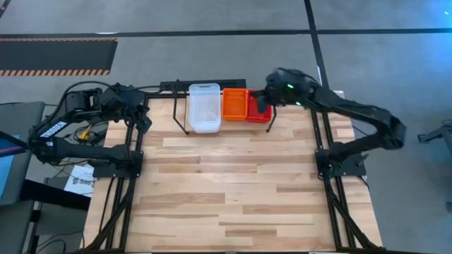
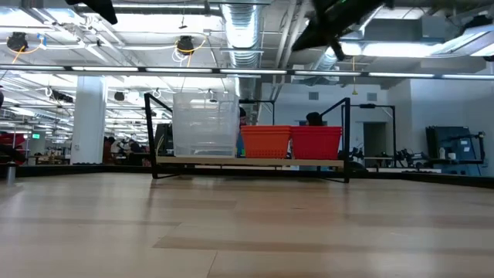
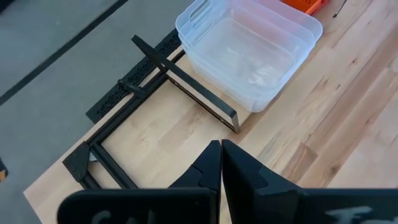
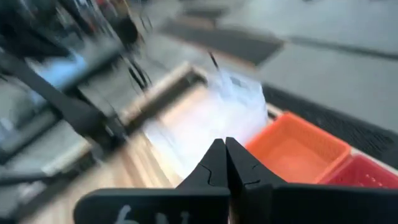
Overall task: Stack baskets on shelf by color
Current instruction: Adjust the stacked bins on the shelf
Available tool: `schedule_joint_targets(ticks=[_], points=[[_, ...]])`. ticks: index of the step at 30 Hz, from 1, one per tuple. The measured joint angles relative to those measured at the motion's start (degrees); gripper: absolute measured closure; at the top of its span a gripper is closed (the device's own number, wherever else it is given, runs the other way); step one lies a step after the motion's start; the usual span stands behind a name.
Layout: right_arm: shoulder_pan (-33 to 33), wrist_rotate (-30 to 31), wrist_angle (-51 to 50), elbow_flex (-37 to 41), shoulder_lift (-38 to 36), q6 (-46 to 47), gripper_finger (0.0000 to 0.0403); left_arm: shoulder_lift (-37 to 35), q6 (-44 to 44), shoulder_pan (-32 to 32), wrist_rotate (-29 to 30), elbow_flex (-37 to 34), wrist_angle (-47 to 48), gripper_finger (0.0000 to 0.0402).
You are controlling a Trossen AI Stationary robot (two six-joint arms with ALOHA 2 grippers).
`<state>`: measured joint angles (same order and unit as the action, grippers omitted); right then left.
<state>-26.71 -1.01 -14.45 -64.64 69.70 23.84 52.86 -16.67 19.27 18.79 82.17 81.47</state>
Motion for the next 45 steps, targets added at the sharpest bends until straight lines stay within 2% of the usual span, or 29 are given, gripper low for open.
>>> schedule_joint_targets(ticks=[5,10,15,21,27,45], points=[[-3.2,-3.6,-10.6,-11.8,13.8,-3.9,0.0403,0.0,1.3,0.0,-0.2,0.0,-0.1,0.0401],[-5.1,-5.7,-15.2,-20.2,25.4,-7.3,0.0403,0.0,1.5,0.0,-1.1,0.0,0.0,0.0401],[-4.8,-5.3,-17.8,-25.0,33.6,-7.8,0.0403,0.0,2.5,0.0,-2.0,0.0,0.0,0.0401],[-2.1,-5.2,-20.8,-26.2,40.5,-8.9,0.0403,0.0,2.6,0.0,-2.0,0.0,0.0,0.0401],[0.0,-5.1,-21.3,-26.2,43.3,-9.1,0.0403,0.0,2.6,0.0,-2.0,0.0,0.0,0.0401],[6.4,-5.2,-20.2,-26.3,41.5,-9.4,0.0403,0.0,2.4,0.0,-1.9,0.0,0.0,0.0401]])
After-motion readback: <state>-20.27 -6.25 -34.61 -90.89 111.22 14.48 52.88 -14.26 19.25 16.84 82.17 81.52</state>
